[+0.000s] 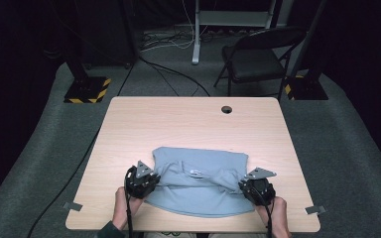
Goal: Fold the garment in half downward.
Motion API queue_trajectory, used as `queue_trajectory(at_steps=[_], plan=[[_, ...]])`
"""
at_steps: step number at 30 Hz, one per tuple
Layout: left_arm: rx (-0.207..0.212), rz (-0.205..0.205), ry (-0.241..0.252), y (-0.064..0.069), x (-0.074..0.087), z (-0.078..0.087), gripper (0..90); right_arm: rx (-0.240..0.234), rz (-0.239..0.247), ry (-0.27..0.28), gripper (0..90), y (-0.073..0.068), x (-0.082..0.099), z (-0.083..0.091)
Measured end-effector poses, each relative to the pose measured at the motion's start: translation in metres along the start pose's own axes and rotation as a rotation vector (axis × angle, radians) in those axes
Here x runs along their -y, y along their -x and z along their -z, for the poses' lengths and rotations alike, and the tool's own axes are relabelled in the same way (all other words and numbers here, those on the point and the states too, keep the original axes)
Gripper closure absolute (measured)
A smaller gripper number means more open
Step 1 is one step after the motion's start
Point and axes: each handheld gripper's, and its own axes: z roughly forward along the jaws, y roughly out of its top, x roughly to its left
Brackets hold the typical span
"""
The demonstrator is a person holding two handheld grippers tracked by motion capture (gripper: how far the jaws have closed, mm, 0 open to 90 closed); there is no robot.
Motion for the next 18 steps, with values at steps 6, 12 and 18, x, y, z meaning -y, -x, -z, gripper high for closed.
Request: queue_trajectory(at_steps=[6, 12, 18], plan=[[0.010, 0.012, -0.030, 0.000, 0.017, -0.004, 82.5, -0.027, -0.009, -0.065, 83.4, 0.003, 0.012, -0.017], [-0.005, -0.007, -0.029, 0.003, 0.019, -0.004, 82.4, -0.036, -0.015, -0.049, 83.4, 0.005, 0.015, -0.017], [-0.017, -0.027, -0.030, 0.001, 0.018, -0.006, 82.4, -0.038, -0.011, -0.033, 83.3, 0.011, 0.016, -0.019]])
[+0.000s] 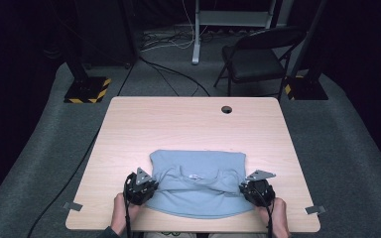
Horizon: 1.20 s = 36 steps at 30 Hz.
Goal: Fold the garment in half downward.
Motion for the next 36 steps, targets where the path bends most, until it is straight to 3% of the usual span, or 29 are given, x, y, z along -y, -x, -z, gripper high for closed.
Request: queue_trajectory(at_steps=[17, 36], plan=[[-0.002, 0.013, -0.012, -0.018, -0.020, -0.018, 82.3, 0.019, -0.003, 0.011, 83.1, 0.020, -0.018, -0.017], [0.008, 0.033, -0.016, -0.027, -0.034, -0.031, 82.2, 0.030, -0.025, 0.009, 82.9, 0.038, -0.034, -0.029]])
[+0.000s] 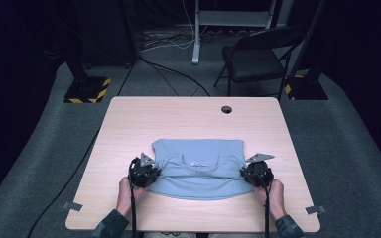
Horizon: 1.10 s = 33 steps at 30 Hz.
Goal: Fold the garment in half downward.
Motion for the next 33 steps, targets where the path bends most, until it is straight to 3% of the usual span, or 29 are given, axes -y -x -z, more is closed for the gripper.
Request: queue_trajectory(at_steps=[27, 33], plan=[[0.015, 0.026, 0.012, -0.007, -0.007, -0.007, 80.2, -0.002, -0.006, -0.001, 81.3, 0.010, -0.008, -0.007], [0.020, 0.003, 0.004, -0.007, -0.009, -0.004, 64.6, -0.014, -0.030, 0.003, 58.7, 0.016, -0.006, -0.005]])
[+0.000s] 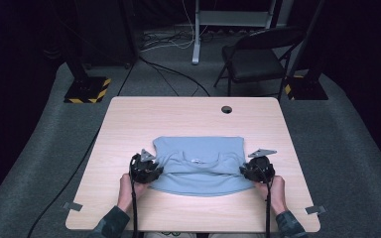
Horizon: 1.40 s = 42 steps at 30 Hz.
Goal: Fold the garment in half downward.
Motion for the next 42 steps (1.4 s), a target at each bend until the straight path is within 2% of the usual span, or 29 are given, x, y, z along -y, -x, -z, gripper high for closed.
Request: queue_trajectory(at_steps=[1, 4, 8, 12, 19, 24, 28, 31, 40, 42], plan=[[0.001, -0.008, -0.008, 0.000, -0.001, 0.001, 59.3, -0.002, -0.003, -0.008, 54.3, 0.001, 0.000, 0.001], [0.005, -0.013, 0.004, -0.002, -0.005, 0.008, 55.2, -0.001, -0.002, 0.004, 48.1, 0.003, -0.002, 0.008], [-0.002, -0.030, 0.036, -0.003, -0.018, 0.017, 53.2, -0.006, 0.012, 0.041, 44.5, 0.004, -0.011, 0.019], [0.001, -0.065, 0.045, -0.001, -0.034, 0.016, 52.7, -0.021, 0.048, 0.064, 43.6, -0.002, -0.027, 0.023], [0.031, -0.103, -0.008, 0.005, -0.052, -0.010, 52.8, -0.052, 0.096, 0.009, 42.8, -0.015, -0.050, -0.004], [0.037, -0.104, -0.050, 0.005, -0.056, -0.026, 52.8, -0.060, 0.089, -0.041, 43.0, -0.015, -0.054, -0.023], [0.039, -0.095, -0.074, 0.003, -0.055, -0.034, 53.2, -0.065, 0.076, -0.059, 48.3, -0.012, -0.053, -0.030], [0.039, -0.085, -0.073, 0.001, -0.053, -0.036, 56.5, -0.067, 0.064, -0.059, 53.8, -0.011, -0.051, -0.030], [0.037, -0.083, -0.034, 0.001, -0.045, -0.036, 79.8, -0.035, 0.087, -0.032, 77.4, -0.019, -0.044, -0.028], [0.051, -0.077, -0.024, -0.001, -0.044, -0.035, 84.4, -0.033, 0.088, -0.030, 80.9, -0.021, -0.043, -0.027]])
